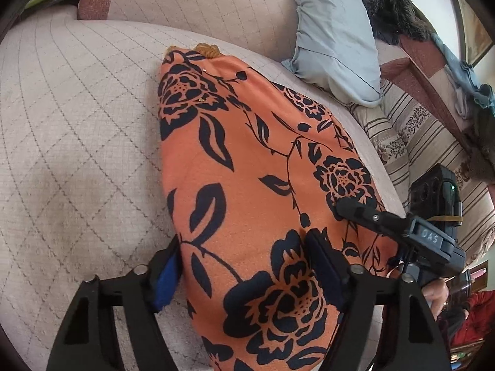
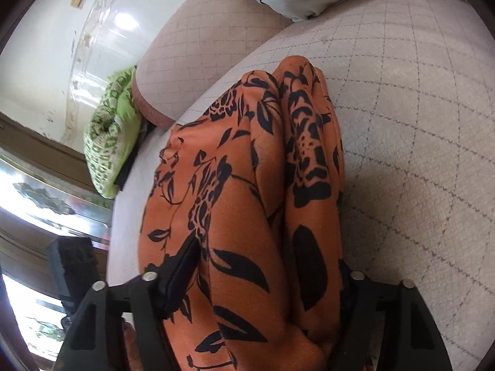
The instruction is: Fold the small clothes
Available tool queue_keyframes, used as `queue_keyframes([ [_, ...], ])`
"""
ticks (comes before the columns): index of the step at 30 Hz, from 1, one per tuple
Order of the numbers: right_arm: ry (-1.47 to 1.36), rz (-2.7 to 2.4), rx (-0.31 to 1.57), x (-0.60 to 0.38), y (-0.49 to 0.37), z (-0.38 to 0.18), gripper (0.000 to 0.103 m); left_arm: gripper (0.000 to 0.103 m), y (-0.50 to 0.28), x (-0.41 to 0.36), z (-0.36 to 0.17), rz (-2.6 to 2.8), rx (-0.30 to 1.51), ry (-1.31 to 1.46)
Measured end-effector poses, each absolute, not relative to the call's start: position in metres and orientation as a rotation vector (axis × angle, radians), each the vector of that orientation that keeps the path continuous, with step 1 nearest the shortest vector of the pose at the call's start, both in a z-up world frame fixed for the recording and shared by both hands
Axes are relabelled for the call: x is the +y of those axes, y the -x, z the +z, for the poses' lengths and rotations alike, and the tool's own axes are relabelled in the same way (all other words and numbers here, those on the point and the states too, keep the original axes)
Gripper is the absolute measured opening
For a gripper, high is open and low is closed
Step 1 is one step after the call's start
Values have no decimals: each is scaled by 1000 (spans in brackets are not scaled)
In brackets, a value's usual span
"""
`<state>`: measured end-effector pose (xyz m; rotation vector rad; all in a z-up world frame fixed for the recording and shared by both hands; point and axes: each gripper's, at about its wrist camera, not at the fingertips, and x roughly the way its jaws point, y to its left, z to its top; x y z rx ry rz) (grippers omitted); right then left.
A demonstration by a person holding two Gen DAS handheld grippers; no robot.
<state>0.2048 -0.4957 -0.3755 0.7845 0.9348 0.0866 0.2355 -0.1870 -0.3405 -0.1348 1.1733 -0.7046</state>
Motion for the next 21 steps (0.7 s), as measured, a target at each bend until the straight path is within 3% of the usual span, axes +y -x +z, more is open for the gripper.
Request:
queue_keyframes([
  [1, -760, 74, 938, -492, -206, -373, 57, 68, -235, -185, -339, -700, 1167, 125],
  [3, -710, 55, 930, -483, -206, -366, 53, 57, -233, -186, -335, -701, 1145, 102],
  [9, -634, 20, 897, -467, -203, -348, 45, 46, -230, -186, -324, -695, 1115, 82],
  [21, -531, 85, 775, -422, -191, -296, 42, 45, -213, -138, -266, -649, 990, 91],
])
